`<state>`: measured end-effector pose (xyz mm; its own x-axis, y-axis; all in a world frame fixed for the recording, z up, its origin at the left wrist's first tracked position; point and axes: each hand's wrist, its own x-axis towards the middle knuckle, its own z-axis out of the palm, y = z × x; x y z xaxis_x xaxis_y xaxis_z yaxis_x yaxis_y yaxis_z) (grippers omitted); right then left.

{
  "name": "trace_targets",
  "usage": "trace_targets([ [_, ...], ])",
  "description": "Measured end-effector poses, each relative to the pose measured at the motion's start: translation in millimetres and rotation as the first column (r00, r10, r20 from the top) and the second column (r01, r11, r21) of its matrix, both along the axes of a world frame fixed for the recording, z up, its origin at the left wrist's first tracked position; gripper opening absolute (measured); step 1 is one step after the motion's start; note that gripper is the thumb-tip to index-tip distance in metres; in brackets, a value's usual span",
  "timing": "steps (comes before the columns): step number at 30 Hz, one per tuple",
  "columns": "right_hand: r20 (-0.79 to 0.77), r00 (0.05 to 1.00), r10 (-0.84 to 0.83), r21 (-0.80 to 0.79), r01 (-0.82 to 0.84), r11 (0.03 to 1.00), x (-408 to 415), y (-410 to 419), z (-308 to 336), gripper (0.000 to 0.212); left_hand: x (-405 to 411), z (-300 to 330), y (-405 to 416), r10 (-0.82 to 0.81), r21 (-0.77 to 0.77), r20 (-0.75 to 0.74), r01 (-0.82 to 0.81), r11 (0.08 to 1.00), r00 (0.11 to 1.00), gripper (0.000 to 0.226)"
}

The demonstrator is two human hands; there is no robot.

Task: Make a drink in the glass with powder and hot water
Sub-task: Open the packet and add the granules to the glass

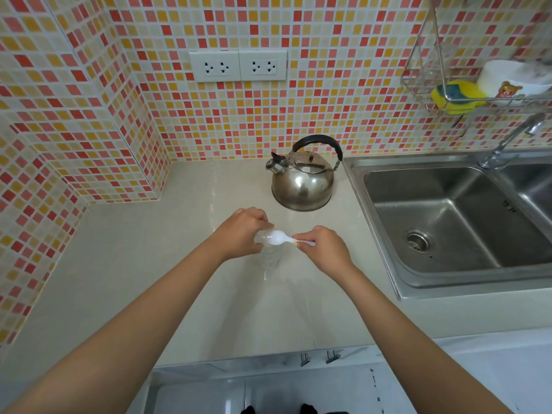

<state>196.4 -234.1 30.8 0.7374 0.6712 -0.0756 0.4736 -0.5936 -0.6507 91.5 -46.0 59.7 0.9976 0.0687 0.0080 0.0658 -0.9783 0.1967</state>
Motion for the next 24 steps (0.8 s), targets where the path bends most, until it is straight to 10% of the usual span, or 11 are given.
trace_targets([
  [24, 0.14, 0.99, 0.003, -0.242, 0.031, 0.97, -8.1, 6.5, 13.4, 0.023, 22.7, 19.3, -6.7, -0.199, 0.468, -0.298, 0.324, 0.822, 0.934, 0.032],
])
